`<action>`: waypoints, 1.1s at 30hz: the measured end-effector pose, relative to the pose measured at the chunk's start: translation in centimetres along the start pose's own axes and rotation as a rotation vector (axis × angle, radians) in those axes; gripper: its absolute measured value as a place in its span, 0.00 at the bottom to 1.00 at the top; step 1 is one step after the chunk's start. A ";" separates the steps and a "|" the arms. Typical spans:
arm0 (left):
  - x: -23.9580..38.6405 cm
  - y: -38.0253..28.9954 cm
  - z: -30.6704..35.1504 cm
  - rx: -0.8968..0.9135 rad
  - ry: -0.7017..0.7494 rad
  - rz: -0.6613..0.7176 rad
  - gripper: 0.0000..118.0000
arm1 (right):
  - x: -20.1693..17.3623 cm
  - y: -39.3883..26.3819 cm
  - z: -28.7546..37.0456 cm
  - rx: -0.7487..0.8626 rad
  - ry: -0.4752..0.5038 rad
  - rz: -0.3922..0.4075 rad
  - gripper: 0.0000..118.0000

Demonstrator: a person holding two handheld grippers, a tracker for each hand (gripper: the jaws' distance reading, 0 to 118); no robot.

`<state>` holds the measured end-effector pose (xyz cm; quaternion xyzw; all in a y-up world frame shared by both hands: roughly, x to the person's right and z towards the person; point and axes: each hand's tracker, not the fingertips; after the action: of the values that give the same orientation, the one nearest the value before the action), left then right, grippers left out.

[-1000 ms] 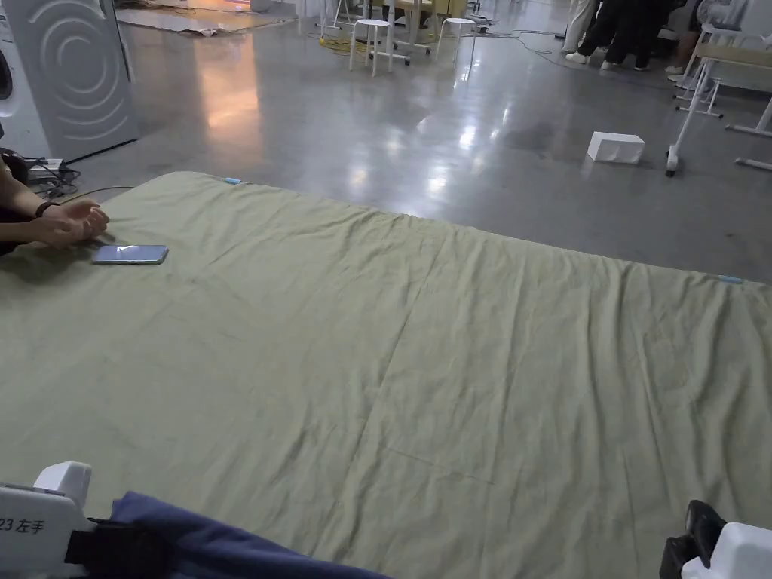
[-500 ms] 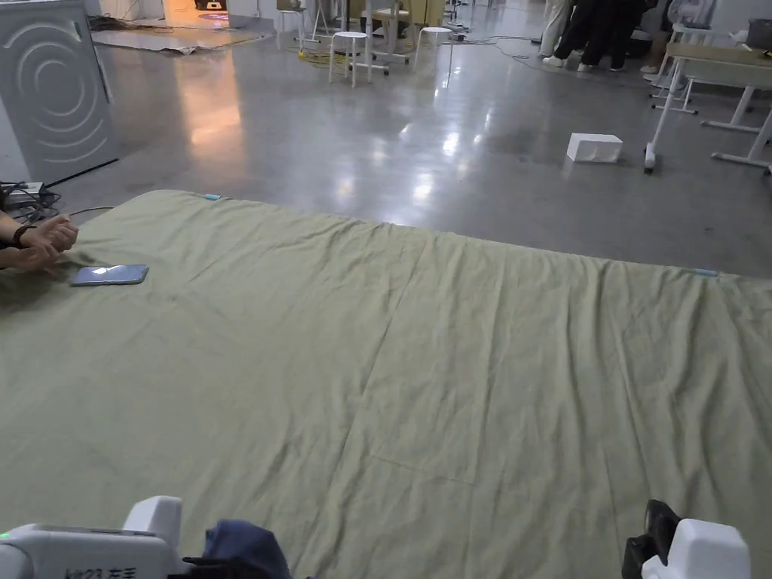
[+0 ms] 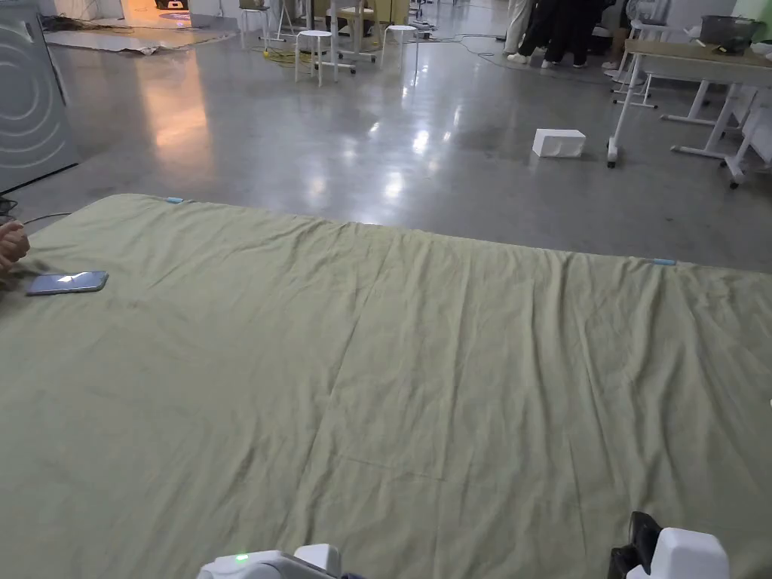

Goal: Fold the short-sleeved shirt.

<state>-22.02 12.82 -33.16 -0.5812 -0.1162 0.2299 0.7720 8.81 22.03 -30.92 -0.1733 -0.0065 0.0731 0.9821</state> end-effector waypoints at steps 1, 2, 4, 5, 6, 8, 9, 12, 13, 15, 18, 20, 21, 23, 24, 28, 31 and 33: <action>0.1 -0.1 -0.9 -0.007 0.011 0.000 0.08 | 0.1 -0.1 0.0 -0.004 -0.003 -0.005 0.00; 0.3 -0.3 -1.4 -0.004 0.019 -0.004 0.08 | 0.2 -0.2 0.0 -0.007 -0.006 -0.009 0.00; -0.4 -0.3 -2.4 -0.004 0.024 -0.020 0.11 | 0.4 -0.3 0.0 -0.017 -0.009 -0.016 0.00; -0.4 -0.3 -2.2 0.002 0.023 -0.015 0.14 | 0.5 -0.3 0.1 -0.019 -0.010 -0.020 0.00; -0.4 -0.2 -2.1 0.004 0.009 -0.004 0.22 | 0.5 -0.3 0.1 -0.021 -0.009 -0.020 0.00; -0.3 0.2 -0.9 0.002 -0.058 0.024 0.34 | 0.5 -0.6 -0.3 -0.040 0.002 -0.034 0.00; -0.2 0.2 -0.5 0.014 -0.054 0.027 0.40 | 0.6 -0.6 -0.3 -0.051 -0.003 -0.043 0.00; 0.7 -0.1 2.8 0.079 -0.074 0.002 0.55 | 0.3 -0.3 -0.4 -0.040 0.000 -0.043 0.00; 0.7 0.0 3.8 0.103 -0.108 -0.003 0.55 | 0.3 -0.2 -0.4 -0.036 0.001 -0.043 0.00; 0.3 0.1 5.4 0.121 -0.169 0.023 0.55 | 0.3 0.0 -0.3 -0.027 0.007 -0.040 0.00; -2.0 0.9 6.9 0.168 -0.280 0.103 0.54 | 0.3 0.1 -0.3 -0.020 0.006 -0.028 0.00; -3.2 0.9 7.6 0.184 -0.290 0.135 0.54 | 0.4 0.1 -0.5 -0.022 0.007 -0.030 0.00; -3.5 0.8 7.8 0.192 -0.276 0.134 0.53 | 0.4 0.1 -0.5 -0.024 0.009 -0.032 0.00; -4.2 0.6 7.6 0.221 -0.157 0.123 0.42 | 0.6 -0.2 -0.6 -0.027 0.009 -0.039 0.00; -4.4 0.5 7.3 0.223 -0.108 0.114 0.25 | 0.6 -0.2 -0.6 -0.030 0.009 -0.041 0.00; -4.8 0.2 3.7 0.137 -0.081 0.095 0.17 | 0.4 -0.2 -0.5 -0.034 0.011 -0.041 0.00; -3.4 -0.5 1.5 0.093 -0.097 0.064 0.15 | 0.4 -0.3 -0.5 -0.045 0.016 -0.057 0.00; -1.7 -1.2 0.4 0.083 -0.120 0.039 0.15 | 0.7 -0.2 -0.5 -0.061 0.025 -0.108 0.00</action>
<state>-23.45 12.07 -31.78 -0.5359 -0.1413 0.2838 0.7825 9.52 21.79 -31.38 -0.2033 -0.0058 0.0173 0.9790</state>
